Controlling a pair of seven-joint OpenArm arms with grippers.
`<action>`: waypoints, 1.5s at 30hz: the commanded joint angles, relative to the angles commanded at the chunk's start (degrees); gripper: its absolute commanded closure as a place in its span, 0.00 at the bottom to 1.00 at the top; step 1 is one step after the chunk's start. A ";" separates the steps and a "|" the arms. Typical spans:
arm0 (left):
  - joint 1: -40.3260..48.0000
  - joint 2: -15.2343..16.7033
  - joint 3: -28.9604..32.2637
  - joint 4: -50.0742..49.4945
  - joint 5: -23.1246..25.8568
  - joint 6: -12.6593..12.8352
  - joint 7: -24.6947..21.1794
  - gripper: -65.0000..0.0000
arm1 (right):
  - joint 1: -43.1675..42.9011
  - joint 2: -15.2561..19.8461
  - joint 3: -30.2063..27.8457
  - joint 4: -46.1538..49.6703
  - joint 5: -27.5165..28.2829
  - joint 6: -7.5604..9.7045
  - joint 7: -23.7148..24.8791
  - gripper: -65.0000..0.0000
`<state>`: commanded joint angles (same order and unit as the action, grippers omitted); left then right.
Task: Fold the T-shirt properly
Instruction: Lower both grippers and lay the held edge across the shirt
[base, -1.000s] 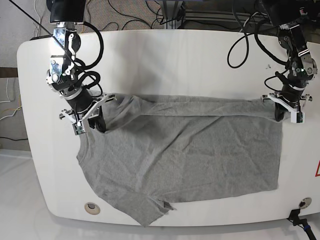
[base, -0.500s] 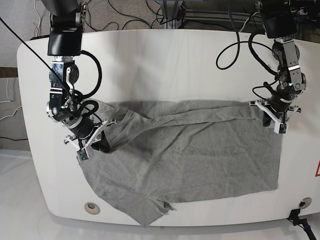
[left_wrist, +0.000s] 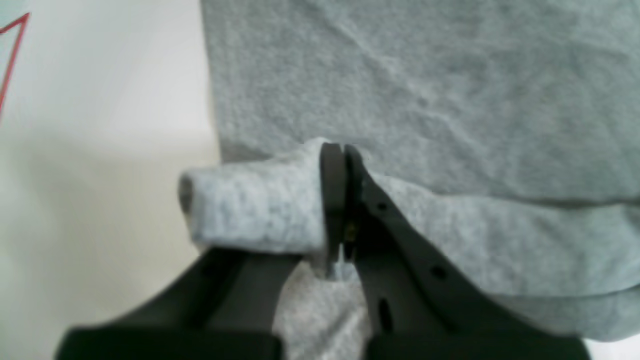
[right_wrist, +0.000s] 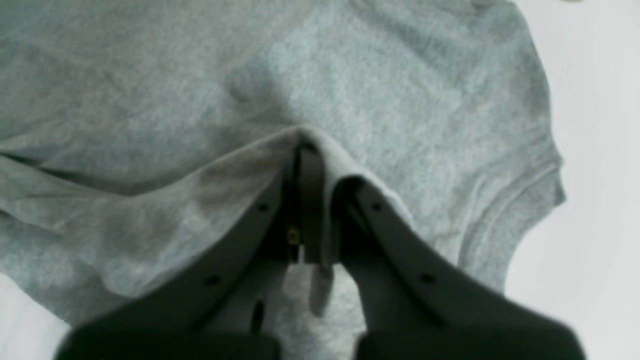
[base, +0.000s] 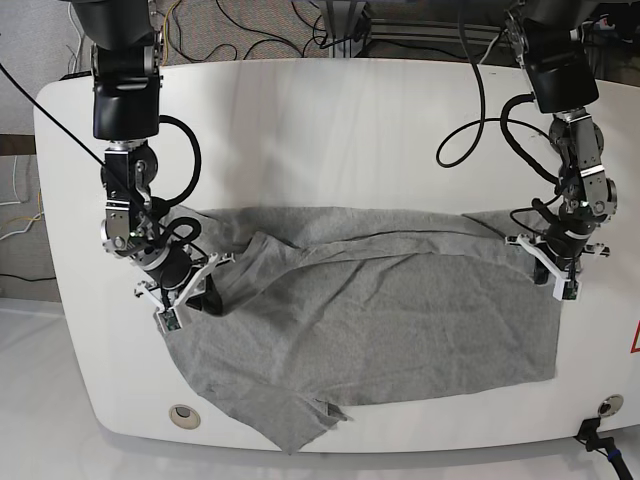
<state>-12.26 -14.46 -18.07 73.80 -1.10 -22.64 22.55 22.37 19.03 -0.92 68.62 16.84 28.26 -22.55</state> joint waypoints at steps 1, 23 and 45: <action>-0.09 0.00 0.00 -0.44 0.26 -0.09 -0.53 1.00 | 0.18 -0.18 0.09 -0.09 -1.67 0.18 0.09 1.00; -0.09 0.00 -1.49 -0.62 0.35 0.09 -0.88 0.53 | 2.20 -0.35 0.26 -4.22 -4.40 -0.97 4.48 0.75; 18.29 -5.01 -4.13 20.22 0.09 -0.18 -0.88 0.31 | -21.98 5.19 17.67 13.63 -3.69 -1.32 0.26 0.30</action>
<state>6.02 -19.47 -22.20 94.02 -1.01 -22.81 21.67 0.40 24.22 16.75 82.24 13.14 26.95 -22.29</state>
